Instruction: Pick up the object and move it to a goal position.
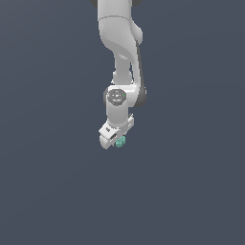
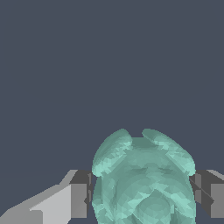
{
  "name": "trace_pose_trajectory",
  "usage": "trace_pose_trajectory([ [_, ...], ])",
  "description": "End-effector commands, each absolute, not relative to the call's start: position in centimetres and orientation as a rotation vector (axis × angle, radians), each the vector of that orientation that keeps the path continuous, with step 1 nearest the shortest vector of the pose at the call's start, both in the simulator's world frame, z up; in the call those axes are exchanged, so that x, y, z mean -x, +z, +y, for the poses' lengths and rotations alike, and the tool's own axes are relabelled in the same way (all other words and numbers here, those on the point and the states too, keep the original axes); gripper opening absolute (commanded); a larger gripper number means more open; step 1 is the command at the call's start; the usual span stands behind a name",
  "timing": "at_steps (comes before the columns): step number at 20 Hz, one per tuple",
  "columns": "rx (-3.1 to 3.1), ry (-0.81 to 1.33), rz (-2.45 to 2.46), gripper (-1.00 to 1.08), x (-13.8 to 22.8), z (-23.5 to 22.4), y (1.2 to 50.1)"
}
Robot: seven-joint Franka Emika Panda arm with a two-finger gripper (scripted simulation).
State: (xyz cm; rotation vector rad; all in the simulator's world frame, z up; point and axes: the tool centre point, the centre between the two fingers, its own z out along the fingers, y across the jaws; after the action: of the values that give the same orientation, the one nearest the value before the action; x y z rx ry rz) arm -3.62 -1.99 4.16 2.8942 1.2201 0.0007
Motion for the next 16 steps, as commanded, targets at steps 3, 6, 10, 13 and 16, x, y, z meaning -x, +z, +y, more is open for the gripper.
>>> trace_pose_trajectory([
  [3,-2.894,0.0,1.222,-1.0,3.6,-1.9,4.1],
  [6,-2.894,0.0,1.222,-1.0,3.6,-1.9,4.1],
  [10,-2.89,0.019,1.214,-1.0,3.1,-2.0,4.6],
  [13,-2.877,0.072,1.196,-1.0,1.7,-1.9,5.8],
  [16,-2.852,0.163,1.164,-1.0,-0.6,-1.9,8.2],
])
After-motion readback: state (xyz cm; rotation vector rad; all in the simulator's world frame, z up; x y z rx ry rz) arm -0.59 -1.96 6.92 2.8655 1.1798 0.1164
